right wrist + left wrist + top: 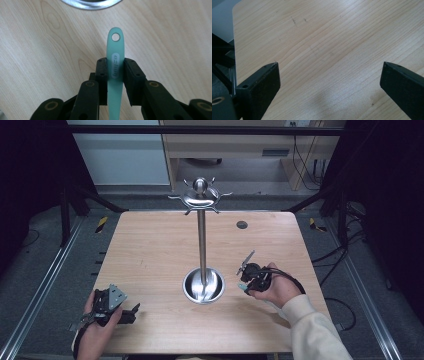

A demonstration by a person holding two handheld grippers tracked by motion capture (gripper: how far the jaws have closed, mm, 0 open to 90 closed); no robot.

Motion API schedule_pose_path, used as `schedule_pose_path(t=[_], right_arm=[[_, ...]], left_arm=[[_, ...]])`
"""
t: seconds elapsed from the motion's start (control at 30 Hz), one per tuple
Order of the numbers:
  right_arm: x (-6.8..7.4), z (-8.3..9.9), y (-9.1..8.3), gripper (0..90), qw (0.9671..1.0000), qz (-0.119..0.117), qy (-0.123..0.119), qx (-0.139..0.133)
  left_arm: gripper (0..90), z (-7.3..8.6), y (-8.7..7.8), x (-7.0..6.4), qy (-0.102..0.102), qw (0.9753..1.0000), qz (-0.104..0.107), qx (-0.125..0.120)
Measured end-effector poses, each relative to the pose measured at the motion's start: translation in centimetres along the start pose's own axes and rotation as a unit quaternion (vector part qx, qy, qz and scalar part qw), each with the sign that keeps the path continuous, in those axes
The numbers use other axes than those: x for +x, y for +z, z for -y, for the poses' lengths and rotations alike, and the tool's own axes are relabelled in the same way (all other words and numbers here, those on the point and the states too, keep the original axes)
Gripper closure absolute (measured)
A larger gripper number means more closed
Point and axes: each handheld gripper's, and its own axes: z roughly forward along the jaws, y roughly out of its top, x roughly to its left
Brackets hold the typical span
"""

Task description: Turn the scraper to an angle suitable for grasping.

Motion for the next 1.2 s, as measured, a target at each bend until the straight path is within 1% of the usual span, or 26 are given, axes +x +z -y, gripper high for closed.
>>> schedule_pose_path(t=[0.03,0.13,0.17,0.23,0.27,0.3,0.33,0.37,0.43,0.5,0.63,0.67,0.7,0.73,0.87,0.93,1.0,1.03,1.2], right_arm=[[-0.1,-0.1,-0.3,74.4,1.0,0.001,-0.006,-0.006],[-0.1,-0.2,-1.4,74.4,0.9999,0.007,0.003,-0.015],[-0.1,-0.2,-1.4,74.4,0.9999,0.007,0.003,-0.015],[-0.3,-0.3,-1.9,74.4,0.9997,0.01,0.002,-0.022],[-0.4,-0.3,-2.5,74.4,0.9996,0.01,0.009,-0.025],[-0.6,-0.3,-2.6,74.4,0.9994,0.012,0.002,-0.032],[-0.6,-0.3,-2.6,74.4,0.9994,0.012,0.002,-0.032],[-0.7,-0.3,-3.2,74.4,0.9992,0.013,0.006,-0.037],[-0.8,-0.2,-3.4,74.4,0.999,0.012,0.011,-0.042],[-1.0,-0.1,-4.2,74.4,0.9982,0.013,0.014,-0.057],[-1.3,0.1,-5.2,74.4,0.9959,0.006,0.025,-0.087],[-1.4,0.1,-5.4,74.4,0.9954,0.005,0.025,-0.092],[-1.4,0.1,-5.4,74.4,0.9954,0.005,0.025,-0.092],[-1.5,0.2,-5.9,74.4,0.9946,0.005,0.026,-0.101],[-1.6,0.2,-6.9,74.4,0.9923,0.007,0.027,-0.121],[-1.7,0.2,-7.1,74.4,0.9917,0.008,0.026,-0.126],[-1.7,0.2,-7.8,74.3,0.9908,0.013,0.025,-0.133],[-1.7,0.2,-7.8,74.3,0.9908,0.013,0.025,-0.133],[-1.7,0.0,-9.2,74.4,0.9862,0.014,0.026,-0.163]], left_arm=[[2.6,0.0,0.0,0.0,0.002,1.0,0.001,0.001],[2.6,0.0,0.0,0.0,0.0,1.0,0.001,0.0],[2.6,0.0,0.0,0.0,-0.001,1.0,0.001,-0.001],[2.6,0.0,0.0,0.0,0.0,1.0,0.001,0.0],[2.7,0.0,0.0,0.0,0.0,1.0,0.001,-0.001],[2.6,0.0,0.0,0.0,-0.001,1.0,0.001,-0.001],[2.6,0.0,0.0,0.0,-0.001,1.0,0.001,-0.001],[2.6,0.0,0.0,0.0,-0.001,1.0,0.0,-0.002],[2.6,0.0,-0.1,0.0,-0.002,1.0,0.001,-0.001],[2.6,0.0,0.0,0.0,-0.002,1.0,0.001,-0.002],[2.6,0.0,0.0,0.0,0.0,1.0,0.002,0.001],[2.7,0.1,0.0,0.0,-0.003,1.0,0.002,-0.001],[2.6,0.1,0.0,0.0,-0.003,1.0,0.002,-0.001],[2.6,0.1,0.0,0.0,-0.003,1.0,0.002,-0.002],[2.6,0.1,-0.1,-0.1,-0.004,1.0,0.002,-0.003],[2.6,0.1,-0.1,0.0,-0.001,1.0,0.002,-0.002],[2.8,0.1,-0.2,-0.1,-0.004,1.0,0.002,-0.003],[2.8,0.1,-0.2,-0.1,-0.004,1.0,0.002,-0.003],[2.8,0.2,-0.2,0.0,-0.006,1.0,0.001,-0.001]])
